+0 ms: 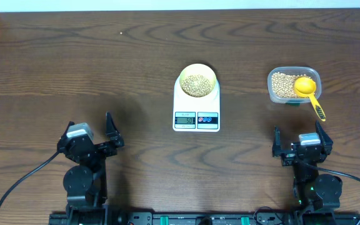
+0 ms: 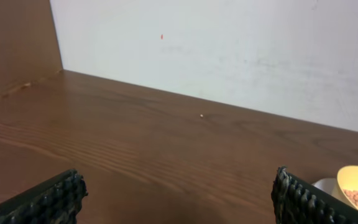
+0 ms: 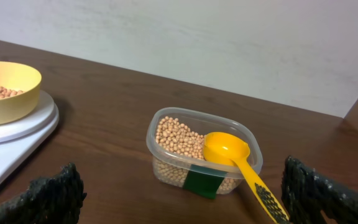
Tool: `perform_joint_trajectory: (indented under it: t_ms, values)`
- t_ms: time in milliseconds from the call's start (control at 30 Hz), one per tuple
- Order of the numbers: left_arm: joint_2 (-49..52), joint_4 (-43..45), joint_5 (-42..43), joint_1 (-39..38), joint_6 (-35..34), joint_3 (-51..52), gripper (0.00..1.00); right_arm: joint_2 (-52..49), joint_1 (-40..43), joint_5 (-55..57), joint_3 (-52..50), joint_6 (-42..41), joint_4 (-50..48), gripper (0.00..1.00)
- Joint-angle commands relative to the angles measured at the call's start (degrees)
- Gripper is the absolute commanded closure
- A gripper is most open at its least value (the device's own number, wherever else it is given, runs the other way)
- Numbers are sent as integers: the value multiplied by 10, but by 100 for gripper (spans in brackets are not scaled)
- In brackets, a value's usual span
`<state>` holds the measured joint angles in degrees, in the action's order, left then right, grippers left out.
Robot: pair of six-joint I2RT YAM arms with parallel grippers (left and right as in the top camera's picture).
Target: Scoop item into bowl and weigh 50g on scale
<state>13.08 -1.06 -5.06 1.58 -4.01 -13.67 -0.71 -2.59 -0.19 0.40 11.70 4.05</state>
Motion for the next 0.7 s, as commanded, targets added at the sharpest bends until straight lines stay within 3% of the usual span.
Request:
perform_joint_trajectory:
  t_ms: [0, 667]
  values:
    - [-24, 8, -1, 9, 10, 14, 2, 4, 0, 5, -1, 6, 3, 1]
    - [-119, 153, -1, 20, 10, 135, 2, 4, 0, 5, -1, 6, 3, 1]
